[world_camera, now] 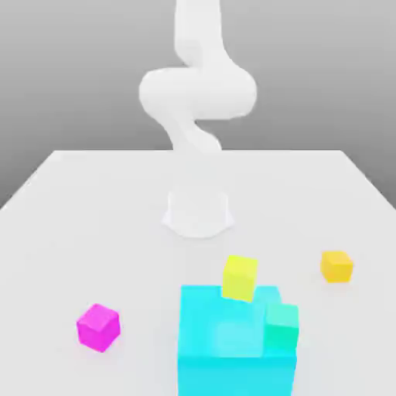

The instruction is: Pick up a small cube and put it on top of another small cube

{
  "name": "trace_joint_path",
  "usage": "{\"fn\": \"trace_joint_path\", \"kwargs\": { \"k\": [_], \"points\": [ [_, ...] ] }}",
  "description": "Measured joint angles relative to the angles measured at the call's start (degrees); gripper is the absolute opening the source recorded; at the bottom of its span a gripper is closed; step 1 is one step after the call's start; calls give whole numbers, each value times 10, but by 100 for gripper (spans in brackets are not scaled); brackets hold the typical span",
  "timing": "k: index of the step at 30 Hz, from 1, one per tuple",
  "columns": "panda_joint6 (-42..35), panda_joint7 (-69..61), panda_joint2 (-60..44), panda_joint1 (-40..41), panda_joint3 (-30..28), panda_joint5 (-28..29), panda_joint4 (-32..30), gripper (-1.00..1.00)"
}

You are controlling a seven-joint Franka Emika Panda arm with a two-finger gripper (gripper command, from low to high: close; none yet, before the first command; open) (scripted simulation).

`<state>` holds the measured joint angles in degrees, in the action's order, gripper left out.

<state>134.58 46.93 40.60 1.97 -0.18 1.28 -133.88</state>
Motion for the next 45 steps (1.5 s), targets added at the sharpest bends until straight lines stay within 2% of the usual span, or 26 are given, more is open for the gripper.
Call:
{"fn": "trace_joint_path", "kwargs": {
  "k": [9, 15, 22, 28, 29, 36, 42, 45],
  "points": [
    [101, 33, -191, 64, -26, 37, -76, 0],
    [169, 37, -315, 94, -58, 38, -126, 0],
    [248, -5, -461, 138, -74, -27, -185, 0],
    [344, -41, -585, 169, -37, -76, -172, 0],
    [355, -43, -599, 173, -32, -79, -169, -100],
    [355, -41, -599, 175, -31, -77, -169, -100],
    [267, -7, -492, 161, -49, -39, -188, -100],
    [229, 61, -464, 135, -34, -35, -176, -100]
  ]
}}
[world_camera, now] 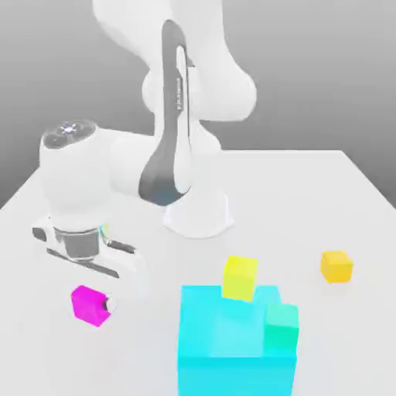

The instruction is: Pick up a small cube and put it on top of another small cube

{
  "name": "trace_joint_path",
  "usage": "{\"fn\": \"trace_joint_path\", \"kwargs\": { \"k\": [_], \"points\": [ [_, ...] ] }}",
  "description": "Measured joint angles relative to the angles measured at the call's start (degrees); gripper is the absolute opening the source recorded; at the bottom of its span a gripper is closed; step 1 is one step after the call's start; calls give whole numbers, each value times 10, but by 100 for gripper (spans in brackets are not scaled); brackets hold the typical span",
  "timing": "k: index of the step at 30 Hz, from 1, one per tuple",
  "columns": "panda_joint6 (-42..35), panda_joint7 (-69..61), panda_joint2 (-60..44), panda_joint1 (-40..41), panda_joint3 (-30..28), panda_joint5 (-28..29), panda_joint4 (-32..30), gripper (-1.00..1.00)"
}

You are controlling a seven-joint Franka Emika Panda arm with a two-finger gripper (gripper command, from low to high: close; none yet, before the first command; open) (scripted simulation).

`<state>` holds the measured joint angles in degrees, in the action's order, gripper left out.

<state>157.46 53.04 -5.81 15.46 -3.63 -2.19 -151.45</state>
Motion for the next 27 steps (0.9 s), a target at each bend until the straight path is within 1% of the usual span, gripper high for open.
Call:
{"fn": "trace_joint_path", "kwargs": {
  "k": [18, 20, 23, 24, 27],
  "points": [
    [-204, 499, 93, -225, 106, 12, 112, -100],
    [-187, 523, 75, -229, 105, 19, 111, -100],
    [-132, 535, 31, -230, 104, 28, 99, -100],
    [-120, 537, 22, -231, 105, 30, 97, 100],
    [-120, 537, 22, -231, 105, 30, 97, 100]
  ]
}}
